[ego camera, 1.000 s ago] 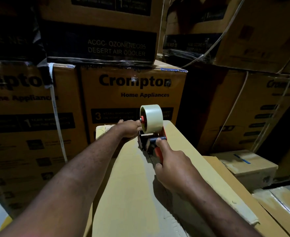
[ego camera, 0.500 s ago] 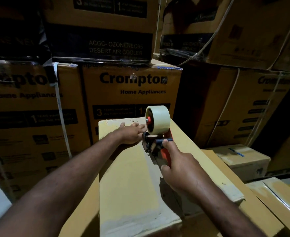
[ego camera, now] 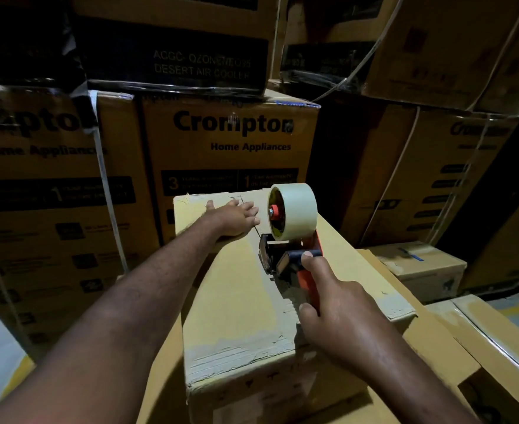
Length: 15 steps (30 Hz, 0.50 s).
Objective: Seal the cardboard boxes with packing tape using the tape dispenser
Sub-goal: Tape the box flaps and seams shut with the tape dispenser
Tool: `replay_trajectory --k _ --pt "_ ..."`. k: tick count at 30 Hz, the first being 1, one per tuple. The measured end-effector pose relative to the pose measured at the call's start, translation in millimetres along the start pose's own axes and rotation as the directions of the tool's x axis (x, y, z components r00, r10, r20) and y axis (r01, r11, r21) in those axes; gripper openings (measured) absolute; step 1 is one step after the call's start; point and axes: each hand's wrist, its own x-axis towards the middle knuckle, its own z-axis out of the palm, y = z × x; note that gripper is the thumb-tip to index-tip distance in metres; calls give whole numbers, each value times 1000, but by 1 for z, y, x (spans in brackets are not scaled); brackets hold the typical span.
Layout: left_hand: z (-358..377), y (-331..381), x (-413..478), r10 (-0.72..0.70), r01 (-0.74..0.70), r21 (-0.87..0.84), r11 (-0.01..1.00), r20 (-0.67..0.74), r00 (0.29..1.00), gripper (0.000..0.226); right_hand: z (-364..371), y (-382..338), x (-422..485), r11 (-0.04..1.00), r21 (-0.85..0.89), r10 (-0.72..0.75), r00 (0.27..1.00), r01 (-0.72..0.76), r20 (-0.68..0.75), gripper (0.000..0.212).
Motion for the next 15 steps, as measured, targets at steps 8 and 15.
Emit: replay_trajectory --k 8,15 --pt "8 22 -63 89 -88 -12 996 45 995 53 -11 4 -6 999 34 -20 999 21 -38 56" --pt "8 89 -193 36 -43 31 999 183 982 73 -9 -1 -4 993 38 -113 991 115 -67 50"
